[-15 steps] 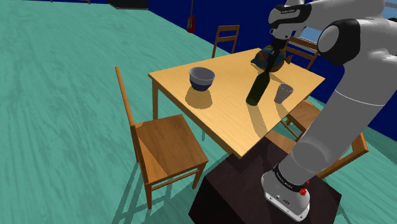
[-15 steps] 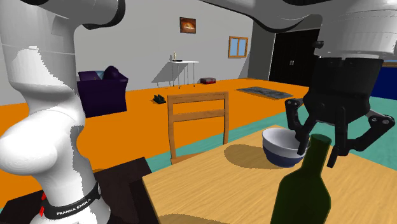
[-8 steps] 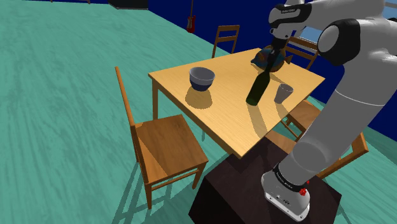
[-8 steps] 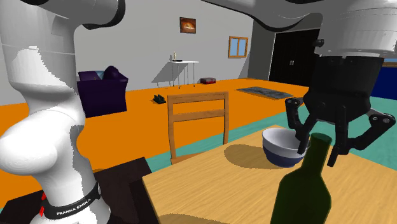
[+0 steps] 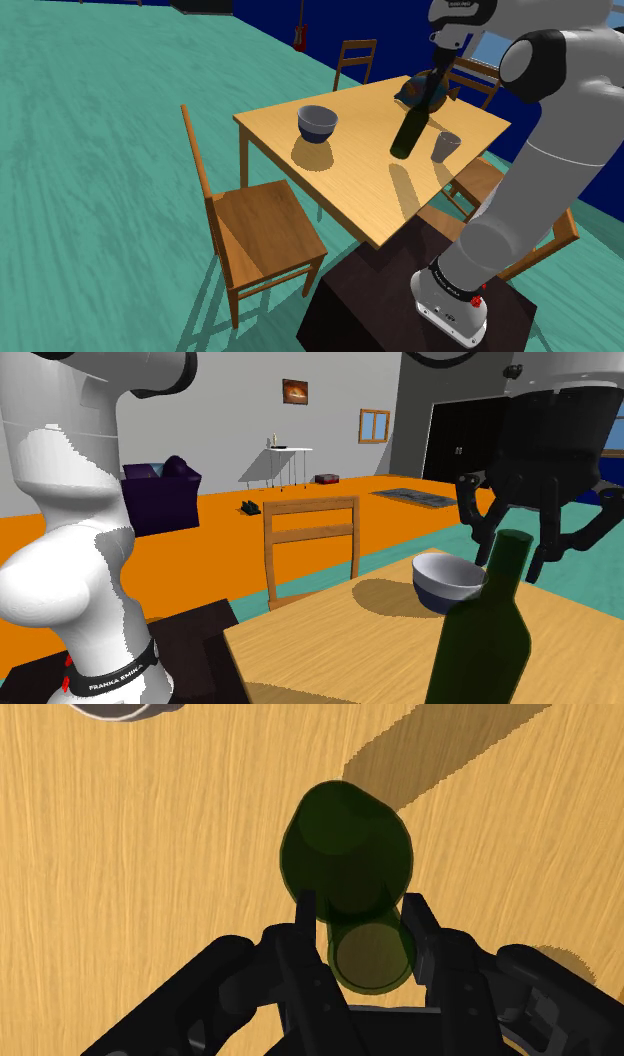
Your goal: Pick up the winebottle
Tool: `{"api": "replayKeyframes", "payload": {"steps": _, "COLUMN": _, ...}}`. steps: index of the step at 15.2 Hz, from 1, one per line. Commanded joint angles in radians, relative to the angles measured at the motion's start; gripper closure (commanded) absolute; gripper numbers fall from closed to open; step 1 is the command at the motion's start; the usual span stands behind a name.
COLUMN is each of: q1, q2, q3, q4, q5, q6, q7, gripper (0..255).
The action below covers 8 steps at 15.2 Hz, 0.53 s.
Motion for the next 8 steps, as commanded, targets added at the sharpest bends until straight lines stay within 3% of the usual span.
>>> {"api": "replayKeyframes", "payload": {"steps": 1, "q1": -0.002, "q2": 0.004, "q3": 0.000, "q4": 0.031, "q5": 0.002, "q6": -0.028, "q7": -0.001, "gripper": 255}}
{"api": "replayKeyframes", "payload": {"steps": 8, "q1": -0.010, "q2": 0.017, "q3": -0.003, "q4": 0.117, "q5": 0.009, "q6": -0.102, "q7": -0.010, "gripper": 255}}
